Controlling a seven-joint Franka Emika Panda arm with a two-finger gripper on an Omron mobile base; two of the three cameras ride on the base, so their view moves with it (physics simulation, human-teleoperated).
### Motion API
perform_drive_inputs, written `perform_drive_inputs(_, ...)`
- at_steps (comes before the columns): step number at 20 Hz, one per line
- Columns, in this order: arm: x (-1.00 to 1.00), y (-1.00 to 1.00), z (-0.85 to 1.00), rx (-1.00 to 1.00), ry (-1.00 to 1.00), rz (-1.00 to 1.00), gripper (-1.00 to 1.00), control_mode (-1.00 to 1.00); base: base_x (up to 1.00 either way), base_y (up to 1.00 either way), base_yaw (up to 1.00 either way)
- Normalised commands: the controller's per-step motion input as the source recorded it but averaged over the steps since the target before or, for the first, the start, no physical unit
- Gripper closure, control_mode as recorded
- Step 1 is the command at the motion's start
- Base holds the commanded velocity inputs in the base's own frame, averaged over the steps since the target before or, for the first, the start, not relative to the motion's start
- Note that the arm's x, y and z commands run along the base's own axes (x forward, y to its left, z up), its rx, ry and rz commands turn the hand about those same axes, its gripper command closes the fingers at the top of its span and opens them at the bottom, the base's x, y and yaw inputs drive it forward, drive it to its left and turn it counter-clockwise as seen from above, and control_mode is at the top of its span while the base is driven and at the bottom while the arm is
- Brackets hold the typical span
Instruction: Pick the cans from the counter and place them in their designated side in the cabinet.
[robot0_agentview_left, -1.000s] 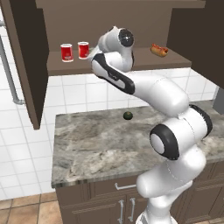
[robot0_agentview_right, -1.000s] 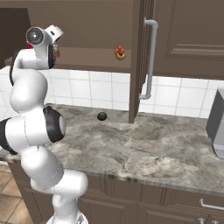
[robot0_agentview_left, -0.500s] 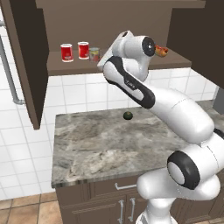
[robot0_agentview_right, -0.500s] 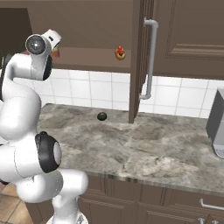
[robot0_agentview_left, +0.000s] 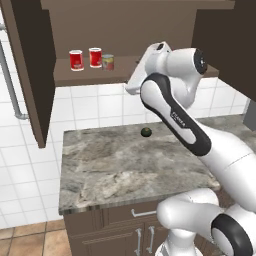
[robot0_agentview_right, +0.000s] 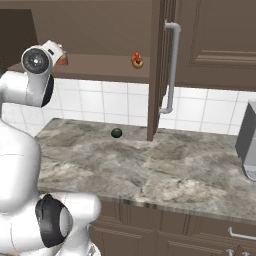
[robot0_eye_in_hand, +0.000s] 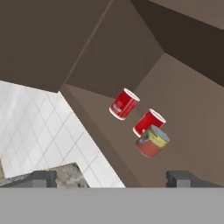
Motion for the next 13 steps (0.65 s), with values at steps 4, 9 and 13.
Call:
perform_drive_inputs(4,-1.00,-0.09,0.00,-0.05,0.05,0.09,-1.00,-1.00,0.00,0.00,0.00)
perform_drive_inputs(9,-1.00,-0.09,0.00,-0.06,0.05,0.09,-1.00,-1.00,0.00,0.00,0.00)
perform_drive_inputs(13,-1.00,-0.09,0.00,-0.06,0.04,0.09,-1.00,-1.00,0.00,0.00,0.00)
